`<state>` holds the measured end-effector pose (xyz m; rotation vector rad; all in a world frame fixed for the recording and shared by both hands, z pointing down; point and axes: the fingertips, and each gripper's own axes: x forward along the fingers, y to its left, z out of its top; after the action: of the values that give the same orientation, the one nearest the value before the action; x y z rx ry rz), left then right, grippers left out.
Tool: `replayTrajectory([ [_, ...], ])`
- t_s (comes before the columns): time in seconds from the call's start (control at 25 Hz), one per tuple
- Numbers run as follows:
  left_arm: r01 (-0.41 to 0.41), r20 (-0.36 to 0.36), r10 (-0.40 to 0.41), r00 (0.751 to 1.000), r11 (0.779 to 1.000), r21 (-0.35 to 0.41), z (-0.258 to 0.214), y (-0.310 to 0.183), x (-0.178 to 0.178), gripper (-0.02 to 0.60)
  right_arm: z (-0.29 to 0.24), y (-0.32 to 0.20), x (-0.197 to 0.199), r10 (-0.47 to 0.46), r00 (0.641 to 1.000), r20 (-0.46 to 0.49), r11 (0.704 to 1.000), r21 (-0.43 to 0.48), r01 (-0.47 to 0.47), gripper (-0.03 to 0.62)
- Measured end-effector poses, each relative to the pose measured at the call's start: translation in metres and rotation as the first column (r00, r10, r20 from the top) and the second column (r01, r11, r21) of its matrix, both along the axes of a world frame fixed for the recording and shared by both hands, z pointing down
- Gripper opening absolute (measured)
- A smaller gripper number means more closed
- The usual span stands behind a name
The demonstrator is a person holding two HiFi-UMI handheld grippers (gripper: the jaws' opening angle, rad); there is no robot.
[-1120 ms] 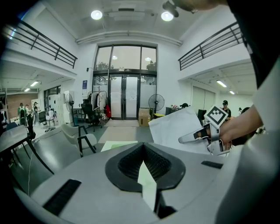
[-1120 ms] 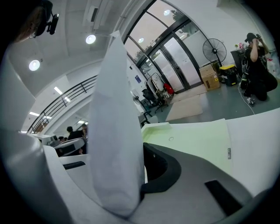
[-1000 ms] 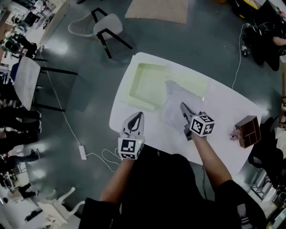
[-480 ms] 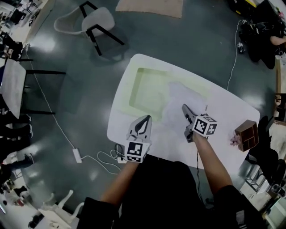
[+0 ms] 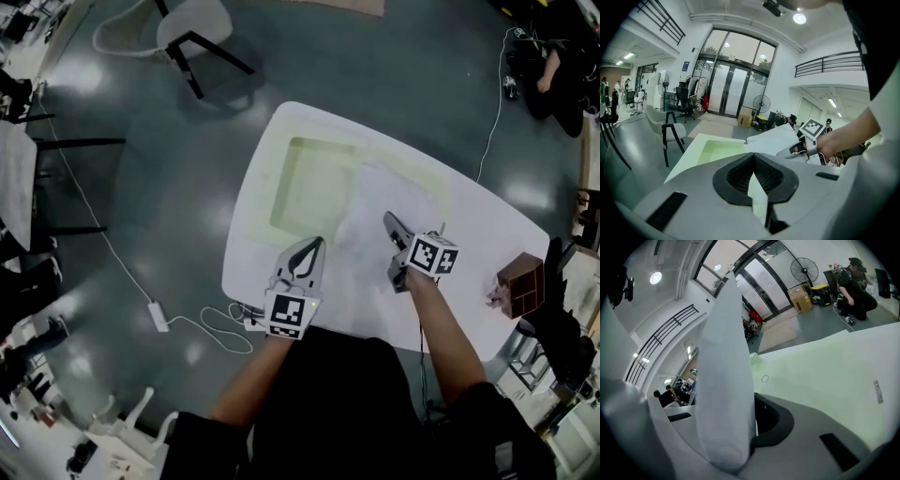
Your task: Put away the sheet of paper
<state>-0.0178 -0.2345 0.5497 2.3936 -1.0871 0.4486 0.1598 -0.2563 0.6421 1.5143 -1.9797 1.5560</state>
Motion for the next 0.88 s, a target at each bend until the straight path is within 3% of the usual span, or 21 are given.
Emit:
replayTrajectory([
  [0.88,-0.012,-0.003,0.012,1.000,0.999,-0.036,0.025,-0.014,-0.008,0.003,0.048,-0.034,-0.027,-0.050,0.998,0.039,0.995,-0.086,0.053,-0.002],
])
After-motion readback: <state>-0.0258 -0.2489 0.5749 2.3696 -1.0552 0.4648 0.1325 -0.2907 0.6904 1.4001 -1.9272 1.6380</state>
